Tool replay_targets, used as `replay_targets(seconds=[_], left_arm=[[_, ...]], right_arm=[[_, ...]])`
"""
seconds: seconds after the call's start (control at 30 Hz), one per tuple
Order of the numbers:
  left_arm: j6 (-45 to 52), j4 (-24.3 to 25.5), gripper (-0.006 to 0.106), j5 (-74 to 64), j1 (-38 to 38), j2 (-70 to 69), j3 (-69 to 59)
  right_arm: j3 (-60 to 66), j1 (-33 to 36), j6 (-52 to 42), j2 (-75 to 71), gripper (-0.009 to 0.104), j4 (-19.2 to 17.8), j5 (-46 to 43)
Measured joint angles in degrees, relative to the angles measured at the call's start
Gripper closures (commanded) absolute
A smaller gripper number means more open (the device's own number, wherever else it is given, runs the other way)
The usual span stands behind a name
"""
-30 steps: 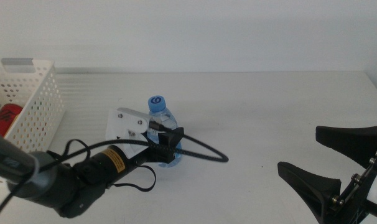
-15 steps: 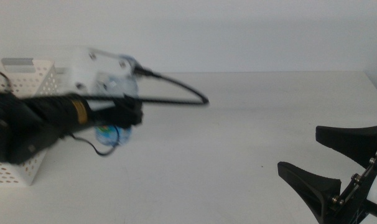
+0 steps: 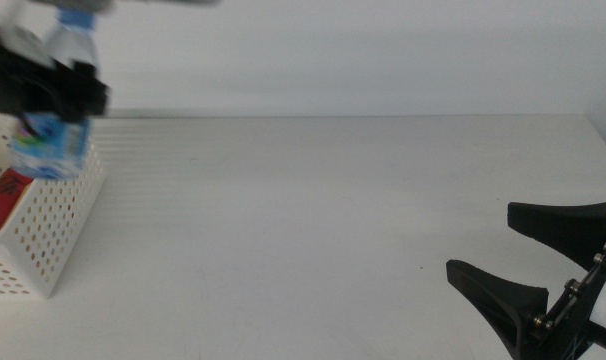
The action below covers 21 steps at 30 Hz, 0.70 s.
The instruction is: Use arms to grab the bottles and put them into the dustbin to the left of the table.
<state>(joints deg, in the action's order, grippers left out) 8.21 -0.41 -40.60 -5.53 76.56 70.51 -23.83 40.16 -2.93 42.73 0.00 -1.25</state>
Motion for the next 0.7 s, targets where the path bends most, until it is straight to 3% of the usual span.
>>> replay_targets(seconds=[0.13, 0.3, 0.7], left_arm=[[6.1, -5.8, 0.105, -7.8, 8.2, 3.1, 7.4], [8.2, -7.6, 0.105, -16.4, 16.3, 10.4, 16.5], [10.3, -8.7, 0.105, -22.4, 21.6, 27.2, 25.4]], right_arm=[[0.0, 0.0, 0.0, 0.0, 0.019, 0.0, 0.0], [0.0, 0.0, 0.0, 0.0, 0.019, 0.0, 0.0], [0.0, 0.0, 0.0, 0.0, 0.019, 0.0, 0.0]])
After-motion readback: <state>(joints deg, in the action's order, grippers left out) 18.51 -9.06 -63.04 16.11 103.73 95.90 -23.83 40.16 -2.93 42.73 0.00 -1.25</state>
